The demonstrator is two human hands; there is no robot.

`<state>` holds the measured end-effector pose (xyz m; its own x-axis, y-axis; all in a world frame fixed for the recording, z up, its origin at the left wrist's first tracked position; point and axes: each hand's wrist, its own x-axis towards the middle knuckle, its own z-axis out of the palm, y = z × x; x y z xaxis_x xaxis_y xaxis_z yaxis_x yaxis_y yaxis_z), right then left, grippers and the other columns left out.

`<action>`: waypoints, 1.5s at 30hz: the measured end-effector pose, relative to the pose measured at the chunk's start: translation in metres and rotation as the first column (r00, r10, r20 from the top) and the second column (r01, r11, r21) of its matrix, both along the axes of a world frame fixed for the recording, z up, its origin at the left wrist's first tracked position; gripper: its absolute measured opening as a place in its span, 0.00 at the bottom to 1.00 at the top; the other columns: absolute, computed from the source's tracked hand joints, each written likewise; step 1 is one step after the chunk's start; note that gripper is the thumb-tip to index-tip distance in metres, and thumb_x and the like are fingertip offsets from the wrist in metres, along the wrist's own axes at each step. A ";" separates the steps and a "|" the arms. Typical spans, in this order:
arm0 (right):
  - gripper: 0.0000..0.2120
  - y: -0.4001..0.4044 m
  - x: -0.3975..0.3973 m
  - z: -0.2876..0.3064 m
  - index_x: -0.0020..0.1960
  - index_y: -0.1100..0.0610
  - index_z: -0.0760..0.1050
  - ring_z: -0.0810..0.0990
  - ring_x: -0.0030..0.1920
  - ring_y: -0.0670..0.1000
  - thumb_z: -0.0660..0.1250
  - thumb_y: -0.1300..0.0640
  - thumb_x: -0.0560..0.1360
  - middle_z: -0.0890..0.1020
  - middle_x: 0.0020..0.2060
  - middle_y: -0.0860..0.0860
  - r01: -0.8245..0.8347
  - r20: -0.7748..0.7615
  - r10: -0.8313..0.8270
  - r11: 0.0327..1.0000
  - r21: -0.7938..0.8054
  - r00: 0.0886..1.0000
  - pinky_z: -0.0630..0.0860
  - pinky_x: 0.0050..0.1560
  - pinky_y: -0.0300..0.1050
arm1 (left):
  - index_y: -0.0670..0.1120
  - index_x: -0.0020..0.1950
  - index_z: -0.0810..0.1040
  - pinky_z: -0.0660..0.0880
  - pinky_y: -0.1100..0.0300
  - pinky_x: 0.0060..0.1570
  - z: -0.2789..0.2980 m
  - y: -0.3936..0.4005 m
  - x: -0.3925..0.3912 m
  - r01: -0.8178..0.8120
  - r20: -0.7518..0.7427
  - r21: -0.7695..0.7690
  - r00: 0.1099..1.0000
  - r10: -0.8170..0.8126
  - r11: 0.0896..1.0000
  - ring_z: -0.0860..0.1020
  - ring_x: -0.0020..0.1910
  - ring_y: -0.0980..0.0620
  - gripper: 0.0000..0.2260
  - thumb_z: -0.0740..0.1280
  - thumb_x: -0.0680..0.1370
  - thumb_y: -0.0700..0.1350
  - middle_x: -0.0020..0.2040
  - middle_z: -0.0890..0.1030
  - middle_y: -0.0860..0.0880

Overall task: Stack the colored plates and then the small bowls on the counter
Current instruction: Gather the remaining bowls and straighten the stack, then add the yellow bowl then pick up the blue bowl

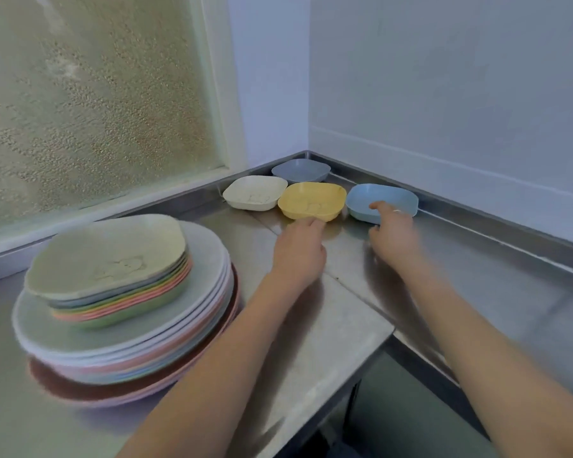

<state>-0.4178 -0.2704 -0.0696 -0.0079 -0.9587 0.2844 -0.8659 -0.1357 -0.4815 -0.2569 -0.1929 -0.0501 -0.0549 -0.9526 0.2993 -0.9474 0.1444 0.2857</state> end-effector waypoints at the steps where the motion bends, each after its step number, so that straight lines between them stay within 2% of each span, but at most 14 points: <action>1: 0.23 -0.006 0.000 -0.003 0.68 0.54 0.67 0.69 0.64 0.60 0.59 0.65 0.73 0.74 0.62 0.59 0.004 -0.053 -0.003 1.000 0.007 0.999 0.69 0.61 0.57 | 0.44 0.67 0.71 0.69 0.51 0.63 -0.007 -0.016 0.003 -0.030 0.029 -0.001 0.999 0.030 1.000 0.70 0.66 0.44 0.20 0.60 0.75 0.37 0.68 0.73 0.45; 5: 0.20 -0.020 -0.003 -0.015 0.67 0.51 0.67 0.70 0.64 0.57 0.57 0.62 0.76 0.76 0.61 0.55 -0.022 -0.166 0.021 1.000 0.000 0.986 0.65 0.61 0.56 | 0.45 0.75 0.59 0.61 0.50 0.70 -0.023 -0.058 0.010 -0.101 0.065 0.059 0.993 0.097 0.993 0.58 0.75 0.45 0.27 0.59 0.77 0.36 0.77 0.57 0.46; 8: 0.16 -0.021 -0.002 -0.016 0.60 0.51 0.73 0.72 0.59 0.57 0.59 0.64 0.76 0.79 0.55 0.56 -0.009 -0.162 0.004 1.000 -0.027 0.987 0.62 0.64 0.61 | 0.46 0.74 0.62 0.66 0.50 0.63 -0.031 -0.068 0.004 -0.118 0.117 0.056 0.987 0.111 0.991 0.63 0.70 0.42 0.24 0.58 0.77 0.37 0.72 0.67 0.45; 10: 0.15 -0.016 0.000 -0.015 0.55 0.52 0.75 0.74 0.57 0.58 0.57 0.67 0.75 0.80 0.50 0.56 0.030 -0.160 -0.041 0.997 -0.068 0.986 0.53 0.68 0.68 | 0.46 0.67 0.71 0.67 0.51 0.59 -0.031 -0.066 -0.001 -0.142 0.143 0.023 0.980 0.138 0.990 0.68 0.64 0.43 0.17 0.58 0.78 0.39 0.63 0.74 0.44; 13: 0.16 -0.004 -0.001 -0.011 0.54 0.54 0.75 0.75 0.55 0.59 0.54 0.69 0.75 0.79 0.48 0.57 0.062 -0.145 -0.077 0.993 -0.103 0.986 0.45 0.69 0.68 | 0.46 0.59 0.76 0.65 0.52 0.54 -0.029 -0.045 -0.007 -0.158 0.182 -0.024 0.970 0.160 0.987 0.71 0.59 0.44 0.11 0.58 0.80 0.43 0.57 0.75 0.45; 17: 0.16 0.023 0.005 0.002 0.47 0.57 0.74 0.74 0.50 0.62 0.55 0.73 0.69 0.79 0.43 0.59 0.013 -0.004 -0.014 0.977 -0.212 1.000 0.56 0.69 0.66 | 0.47 0.55 0.76 0.64 0.53 0.44 -0.016 0.010 -0.007 -0.143 0.193 -0.096 0.968 0.160 0.985 0.74 0.55 0.44 0.09 0.57 0.81 0.45 0.53 0.76 0.46; 20: 0.13 0.047 0.023 0.019 0.45 0.60 0.75 0.77 0.43 0.64 0.59 0.73 0.68 0.81 0.39 0.60 -0.083 0.093 0.128 0.921 -0.379 0.987 0.72 0.52 0.60 | 0.47 0.52 0.75 0.61 0.55 0.36 0.006 0.052 -0.002 -0.155 0.133 -0.169 0.975 0.178 0.973 0.74 0.53 0.45 0.07 0.58 0.80 0.45 0.50 0.75 0.47; 26: 0.09 0.114 0.048 0.068 0.46 0.62 0.76 0.77 0.38 0.61 0.61 0.71 0.71 0.80 0.36 0.60 -0.105 0.208 0.307 0.756 -0.646 0.929 0.73 0.38 0.50 | 0.47 0.53 0.76 0.64 0.55 0.34 0.087 0.144 0.035 -0.132 0.040 -0.343 0.987 0.155 0.930 0.75 0.51 0.44 0.07 0.60 0.80 0.45 0.49 0.75 0.47; 31: 0.10 0.154 0.066 0.078 0.47 0.62 0.79 0.78 0.39 0.61 0.62 0.71 0.71 0.82 0.38 0.60 -0.155 0.178 0.367 0.717 -0.680 0.913 0.74 0.41 0.51 | 0.48 0.46 0.80 0.62 0.50 0.45 0.111 0.196 0.088 -0.335 0.074 -0.477 0.906 0.417 0.813 0.74 0.50 0.41 0.04 0.65 0.77 0.45 0.44 0.79 0.45; 35: 0.12 0.169 0.086 0.070 0.48 0.61 0.80 0.80 0.41 0.61 0.63 0.72 0.70 0.84 0.39 0.58 -0.231 0.140 0.410 0.727 -0.646 0.901 0.76 0.49 0.58 | 0.50 0.49 0.81 0.55 0.52 0.49 0.096 0.206 0.118 -0.488 0.165 -0.308 0.818 0.551 0.817 0.74 0.52 0.43 0.08 0.63 0.78 0.43 0.48 0.79 0.46; 38: 0.11 0.177 0.093 0.063 0.49 0.61 0.80 0.81 0.42 0.61 0.63 0.70 0.72 0.84 0.41 0.59 -0.243 0.121 0.400 0.742 -0.624 0.909 0.76 0.50 0.59 | 0.55 0.57 0.79 0.60 0.53 0.62 0.086 0.209 0.128 -0.475 0.175 -0.128 0.853 0.491 0.871 0.74 0.56 0.43 0.13 0.59 0.80 0.41 0.56 0.76 0.48; 40: 0.11 0.183 0.094 0.061 0.50 0.61 0.80 0.81 0.43 0.61 0.63 0.69 0.73 0.84 0.43 0.59 -0.258 0.110 0.401 0.753 -0.605 0.910 0.76 0.51 0.58 | 0.56 0.60 0.77 0.59 0.52 0.66 0.084 0.209 0.132 -0.445 0.176 -0.107 0.872 0.457 0.889 0.73 0.58 0.43 0.14 0.57 0.81 0.42 0.58 0.75 0.47; 42: 0.10 0.187 0.095 0.058 0.51 0.61 0.80 0.81 0.44 0.61 0.64 0.69 0.73 0.84 0.44 0.59 -0.276 0.098 0.406 0.760 -0.588 0.908 0.76 0.51 0.57 | 0.56 0.60 0.77 0.61 0.51 0.66 0.083 0.204 0.133 -0.419 0.158 -0.115 0.887 0.434 0.900 0.74 0.57 0.43 0.15 0.57 0.81 0.42 0.57 0.75 0.47; 45: 0.10 0.190 0.094 0.054 0.51 0.60 0.80 0.81 0.44 0.61 0.64 0.67 0.74 0.84 0.43 0.59 -0.275 0.106 0.396 0.782 -0.559 0.912 0.75 0.53 0.59 | 0.56 0.58 0.77 0.67 0.53 0.54 0.078 0.190 0.134 -0.374 0.137 -0.063 0.915 0.380 0.925 0.77 0.55 0.43 0.15 0.58 0.79 0.40 0.57 0.77 0.48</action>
<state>-0.3242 -0.0800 -0.0153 0.1697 -0.6163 0.7690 -0.6059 -0.6807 -0.4117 -0.1224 -0.0033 0.0277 0.2613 -0.9001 0.3486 -0.9639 -0.2243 0.1433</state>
